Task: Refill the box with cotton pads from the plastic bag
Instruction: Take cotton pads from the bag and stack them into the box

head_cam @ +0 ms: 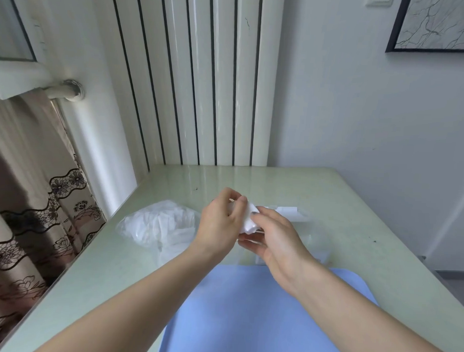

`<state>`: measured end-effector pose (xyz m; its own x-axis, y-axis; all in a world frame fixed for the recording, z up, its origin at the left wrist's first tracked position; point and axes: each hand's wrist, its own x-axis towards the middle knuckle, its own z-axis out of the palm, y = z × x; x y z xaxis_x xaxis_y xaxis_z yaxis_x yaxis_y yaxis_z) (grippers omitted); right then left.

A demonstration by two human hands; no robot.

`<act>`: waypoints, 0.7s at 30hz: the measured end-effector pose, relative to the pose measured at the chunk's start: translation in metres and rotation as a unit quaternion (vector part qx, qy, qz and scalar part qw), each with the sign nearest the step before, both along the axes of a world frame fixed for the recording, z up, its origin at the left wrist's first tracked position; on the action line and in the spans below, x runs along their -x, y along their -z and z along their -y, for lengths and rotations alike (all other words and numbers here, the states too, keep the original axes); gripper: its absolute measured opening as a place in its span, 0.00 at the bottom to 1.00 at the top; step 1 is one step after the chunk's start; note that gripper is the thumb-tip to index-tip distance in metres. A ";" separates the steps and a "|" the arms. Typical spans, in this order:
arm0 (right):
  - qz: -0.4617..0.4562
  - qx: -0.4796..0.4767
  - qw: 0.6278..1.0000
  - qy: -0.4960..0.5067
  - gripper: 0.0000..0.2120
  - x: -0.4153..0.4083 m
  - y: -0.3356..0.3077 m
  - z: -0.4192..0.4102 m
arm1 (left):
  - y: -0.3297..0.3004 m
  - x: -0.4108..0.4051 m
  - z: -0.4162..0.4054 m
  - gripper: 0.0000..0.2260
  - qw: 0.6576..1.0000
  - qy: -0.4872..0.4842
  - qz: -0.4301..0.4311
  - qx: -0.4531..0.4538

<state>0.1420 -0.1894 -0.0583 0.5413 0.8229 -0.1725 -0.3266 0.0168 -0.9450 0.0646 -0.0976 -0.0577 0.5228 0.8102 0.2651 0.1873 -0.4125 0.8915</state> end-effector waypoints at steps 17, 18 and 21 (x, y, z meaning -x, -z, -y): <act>0.013 0.036 0.999 0.033 0.12 -0.009 0.002 -0.004 | 0.000 -0.004 0.008 0.09 0.994 0.093 -0.014 0.059; 0.019 0.040 0.998 0.038 0.12 -0.011 0.001 -0.005 | -0.001 -0.002 0.007 0.10 0.990 0.121 -0.026 0.074; 0.019 0.049 0.998 0.019 0.12 -0.019 -0.002 -0.001 | -0.002 0.006 -0.002 0.22 0.976 0.199 -0.078 0.047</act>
